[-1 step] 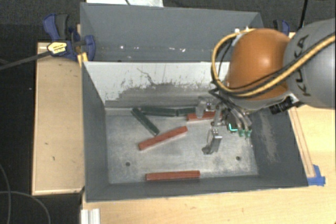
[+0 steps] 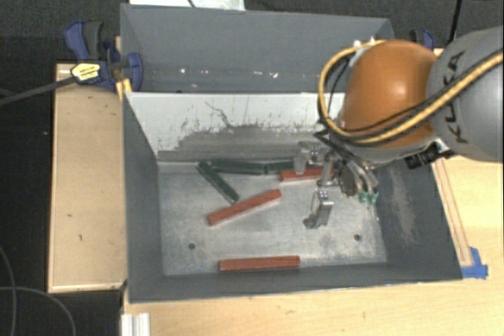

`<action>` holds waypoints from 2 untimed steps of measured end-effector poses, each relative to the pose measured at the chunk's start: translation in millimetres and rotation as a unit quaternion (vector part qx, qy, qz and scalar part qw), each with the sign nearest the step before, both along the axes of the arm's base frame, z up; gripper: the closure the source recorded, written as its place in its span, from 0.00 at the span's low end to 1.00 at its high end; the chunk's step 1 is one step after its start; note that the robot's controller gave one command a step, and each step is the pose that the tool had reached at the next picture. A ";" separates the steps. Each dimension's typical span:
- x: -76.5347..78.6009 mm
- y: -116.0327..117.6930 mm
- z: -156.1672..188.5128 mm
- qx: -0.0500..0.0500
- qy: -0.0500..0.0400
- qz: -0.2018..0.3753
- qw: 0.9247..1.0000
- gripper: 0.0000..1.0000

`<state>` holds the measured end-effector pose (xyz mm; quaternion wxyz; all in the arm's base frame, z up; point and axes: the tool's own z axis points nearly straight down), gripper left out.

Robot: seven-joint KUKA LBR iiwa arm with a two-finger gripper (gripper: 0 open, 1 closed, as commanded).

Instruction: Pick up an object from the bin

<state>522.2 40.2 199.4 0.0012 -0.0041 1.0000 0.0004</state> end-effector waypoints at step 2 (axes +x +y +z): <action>50.0 82.5 -76.2 0.001 0.000 0.111 0.994 0.00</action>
Offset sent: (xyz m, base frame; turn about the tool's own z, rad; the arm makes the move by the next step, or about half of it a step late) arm 0.0502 0.0666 -0.0662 -0.3559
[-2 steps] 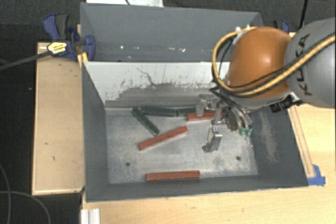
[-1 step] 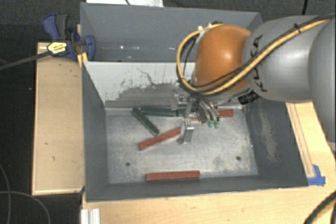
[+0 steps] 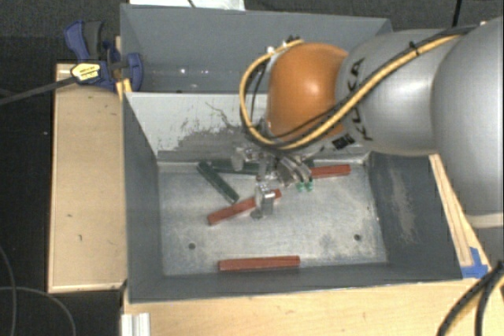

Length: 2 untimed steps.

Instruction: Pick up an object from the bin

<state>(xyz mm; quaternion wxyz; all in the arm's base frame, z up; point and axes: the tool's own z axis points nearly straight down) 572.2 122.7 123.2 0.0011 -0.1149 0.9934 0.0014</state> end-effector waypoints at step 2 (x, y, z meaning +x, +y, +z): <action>-15.1 -15.4 -47.1 0.000 -0.002 0.000 1.000 0.00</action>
Offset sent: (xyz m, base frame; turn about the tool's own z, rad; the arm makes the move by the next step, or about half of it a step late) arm -0.0179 -0.0169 -0.0532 -0.0048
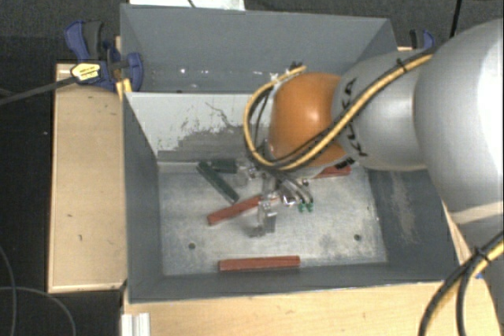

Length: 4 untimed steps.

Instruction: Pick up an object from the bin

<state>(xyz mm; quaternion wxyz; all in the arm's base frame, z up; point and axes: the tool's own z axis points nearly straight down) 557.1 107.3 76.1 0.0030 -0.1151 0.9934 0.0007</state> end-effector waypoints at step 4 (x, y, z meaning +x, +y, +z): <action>5.1 0.2 -4.5 0.000 0.003 0.003 1.000 1.00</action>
Offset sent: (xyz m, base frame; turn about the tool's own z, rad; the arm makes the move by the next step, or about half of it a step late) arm 0.0000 0.0000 0.0000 0.0000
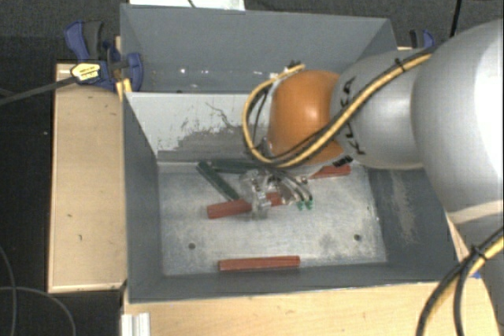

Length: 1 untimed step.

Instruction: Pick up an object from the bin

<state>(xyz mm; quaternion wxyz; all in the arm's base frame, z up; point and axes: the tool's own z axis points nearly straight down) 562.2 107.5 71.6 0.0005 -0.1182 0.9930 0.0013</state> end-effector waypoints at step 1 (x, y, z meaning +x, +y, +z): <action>0.1 -0.3 19.7 -0.001 0.001 -0.001 1.000 1.00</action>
Offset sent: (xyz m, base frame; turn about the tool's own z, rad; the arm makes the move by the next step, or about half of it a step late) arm 0.0000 -0.0001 0.0120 0.0000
